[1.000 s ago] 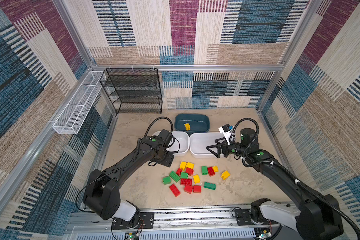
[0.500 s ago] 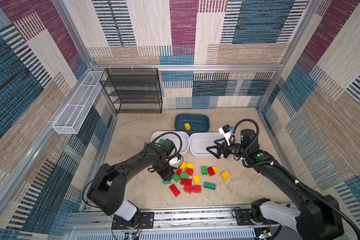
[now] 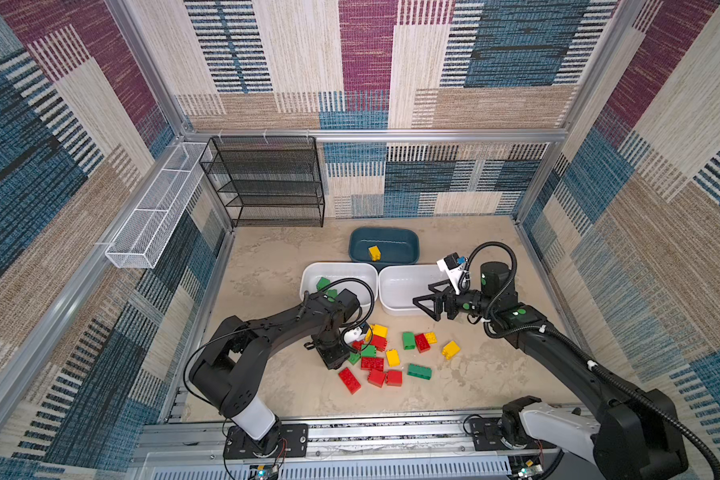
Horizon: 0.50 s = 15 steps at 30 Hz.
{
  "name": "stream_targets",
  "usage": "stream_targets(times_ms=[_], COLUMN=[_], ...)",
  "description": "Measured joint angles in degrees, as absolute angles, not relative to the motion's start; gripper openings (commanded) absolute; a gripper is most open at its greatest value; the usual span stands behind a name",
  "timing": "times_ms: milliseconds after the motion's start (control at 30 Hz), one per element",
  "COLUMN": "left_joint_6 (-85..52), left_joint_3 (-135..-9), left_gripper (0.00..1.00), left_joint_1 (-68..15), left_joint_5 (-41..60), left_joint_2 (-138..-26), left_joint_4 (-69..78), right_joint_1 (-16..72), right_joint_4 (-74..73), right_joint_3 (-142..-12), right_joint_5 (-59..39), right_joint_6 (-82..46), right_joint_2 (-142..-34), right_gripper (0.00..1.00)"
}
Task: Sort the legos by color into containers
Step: 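Move the left gripper back to the pile and lower onto a green brick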
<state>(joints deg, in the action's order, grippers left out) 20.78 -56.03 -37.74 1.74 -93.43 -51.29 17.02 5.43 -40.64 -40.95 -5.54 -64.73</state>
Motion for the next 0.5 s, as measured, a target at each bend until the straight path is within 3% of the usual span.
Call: stream_targets(times_ms=[133,500], left_joint_6=[20.95,20.93], left_joint_3=[-56.03,-62.11], left_gripper=[0.26,0.27], left_joint_1=[-38.15,-37.36], left_joint_5=[1.17,2.11], left_joint_2=[-93.25,-84.01], left_joint_4=[-51.13,-55.00], right_joint_1=[17.02,16.99], right_joint_4=[5.37,5.43], right_joint_3=[-40.21,-40.38], right_joint_5=[-40.91,-40.40], right_joint_6=[-5.54,-5.52], right_joint_2=[-64.49,-64.14], right_gripper=[0.99,0.99])
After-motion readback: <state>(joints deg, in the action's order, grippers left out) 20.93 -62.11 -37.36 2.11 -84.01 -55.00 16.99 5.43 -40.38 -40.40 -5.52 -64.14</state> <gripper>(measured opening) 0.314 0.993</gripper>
